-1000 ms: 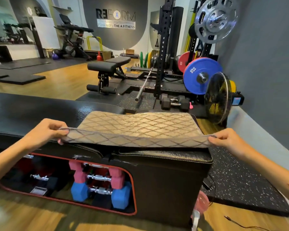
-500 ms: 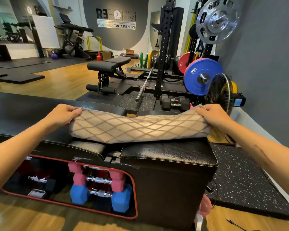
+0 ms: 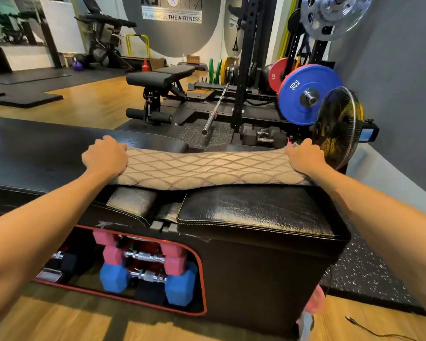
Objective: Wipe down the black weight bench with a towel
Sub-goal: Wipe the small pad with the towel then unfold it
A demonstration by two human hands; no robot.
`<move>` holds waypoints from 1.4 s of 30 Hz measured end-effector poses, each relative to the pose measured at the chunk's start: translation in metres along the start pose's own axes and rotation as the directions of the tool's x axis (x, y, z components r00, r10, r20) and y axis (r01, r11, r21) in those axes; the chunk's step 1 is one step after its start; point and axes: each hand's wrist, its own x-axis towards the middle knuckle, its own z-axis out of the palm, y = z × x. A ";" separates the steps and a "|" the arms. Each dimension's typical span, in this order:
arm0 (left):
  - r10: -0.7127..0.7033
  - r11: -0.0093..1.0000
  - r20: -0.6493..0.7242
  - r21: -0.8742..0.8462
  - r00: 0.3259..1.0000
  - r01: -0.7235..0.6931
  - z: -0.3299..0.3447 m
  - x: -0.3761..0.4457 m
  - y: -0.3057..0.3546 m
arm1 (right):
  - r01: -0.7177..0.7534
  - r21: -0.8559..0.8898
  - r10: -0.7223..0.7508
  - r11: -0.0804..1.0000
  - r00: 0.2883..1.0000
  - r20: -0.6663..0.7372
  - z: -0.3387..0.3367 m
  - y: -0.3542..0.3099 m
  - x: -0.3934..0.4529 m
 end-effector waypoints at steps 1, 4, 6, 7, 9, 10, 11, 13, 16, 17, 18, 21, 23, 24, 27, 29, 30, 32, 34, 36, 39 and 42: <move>-0.009 1.000 -0.003 0.013 1.000 0.009 -0.001 -0.001 0.001 | -0.030 0.077 0.032 0.997 0.999 -0.025 -0.001 0.002 0.000; -0.033 0.999 -0.002 0.014 0.999 0.033 -0.009 -0.005 0.002 | -0.094 0.097 0.087 0.991 0.993 0.079 -0.018 0.008 -0.006; -0.083 0.996 0.030 0.011 0.996 0.083 -0.016 -0.012 0.004 | -0.116 0.043 0.105 0.992 0.973 0.205 -0.030 0.011 -0.008; -0.107 0.994 0.071 0.017 0.992 0.106 -0.020 -0.014 0.005 | -0.140 0.042 0.124 0.989 0.956 0.266 -0.035 0.011 -0.010; -0.135 0.991 0.193 0.008 0.972 0.136 -0.031 -0.018 0.005 | -0.174 0.064 0.142 0.983 0.928 0.343 -0.044 0.006 -0.016; -0.147 0.987 0.265 -0.017 0.953 0.157 -0.039 -0.020 0.008 | -0.160 0.071 0.127 0.985 0.932 0.340 -0.047 0.003 -0.018; -0.151 0.984 0.342 -0.035 0.928 0.173 -0.043 -0.018 0.009 | -0.141 0.085 0.107 0.986 0.941 0.323 -0.051 0.000 -0.021; -0.150 0.984 0.456 -0.021 0.877 0.179 -0.046 -0.011 0.013 | -0.129 0.136 0.087 0.982 0.956 0.280 -0.054 -0.007 -0.026; -0.161 0.981 0.509 -0.014 0.846 0.195 -0.050 -0.007 0.018 | -0.094 0.174 0.057 0.980 0.976 0.210 -0.053 -0.014 -0.029; -0.170 0.978 0.518 -0.015 0.838 0.208 -0.050 -0.004 0.018 | -0.089 0.192 0.050 0.977 0.979 0.197 -0.053 -0.015 -0.029; -0.182 0.976 0.513 -0.006 0.839 0.216 -0.051 -0.005 0.020 | -0.092 0.222 0.047 0.971 0.979 0.198 -0.054 -0.016 -0.030; -0.240 0.964 0.551 0.041 0.799 0.262 -0.057 -0.011 0.025 | -0.068 0.242 0.027 0.968 0.985 0.170 -0.055 -0.021 -0.035; -0.236 0.967 0.597 0.064 0.766 0.248 -0.059 -0.015 0.031 | -0.056 0.249 0.017 0.967 0.988 0.156 -0.055 -0.023 -0.040; -0.225 0.968 0.615 0.052 0.756 0.246 -0.058 -0.014 0.032 | -0.047 0.250 0.010 0.967 0.989 0.149 -0.054 -0.025 -0.043; -0.184 0.973 0.605 0.000 0.775 0.231 -0.055 -0.012 0.037 | -0.004 0.268 -0.035 0.963 0.990 0.138 -0.054 -0.025 -0.047; -0.130 0.973 0.529 -0.094 0.838 0.211 -0.059 -0.013 0.043 | 0.015 0.335 -0.062 0.942 0.990 0.129 -0.056 -0.024 -0.050; -0.103 0.973 0.489 -0.130 0.866 0.190 -0.063 -0.015 0.051 | 0.011 0.380 -0.063 0.925 0.990 0.124 -0.056 -0.024 -0.050; -0.046 0.975 0.398 -0.182 0.916 0.128 -0.071 -0.018 0.072 | -0.043 0.477 -0.037 0.878 0.987 0.157 -0.058 -0.023 -0.049; 0.039 0.968 0.290 -0.249 0.956 0.036 -0.078 -0.026 0.106 | -0.143 0.572 -0.005 0.808 0.969 0.249 -0.059 -0.025 -0.051; 0.092 0.917 0.189 -0.399 0.978 -0.009 -0.081 -0.038 0.149 | -0.232 0.660 -0.003 0.714 0.943 0.334 -0.063 -0.030 -0.060; 0.200 0.796 0.106 -0.597 0.974 -0.098 -0.077 -0.075 0.210 | -0.321 0.761 -0.030 0.564 0.913 0.408 -0.067 -0.039 -0.076; 0.315 0.687 0.115 -0.713 0.942 -0.143 -0.065 -0.117 0.254 | -0.379 0.797 -0.041 0.469 0.893 0.449 -0.068 -0.041 -0.083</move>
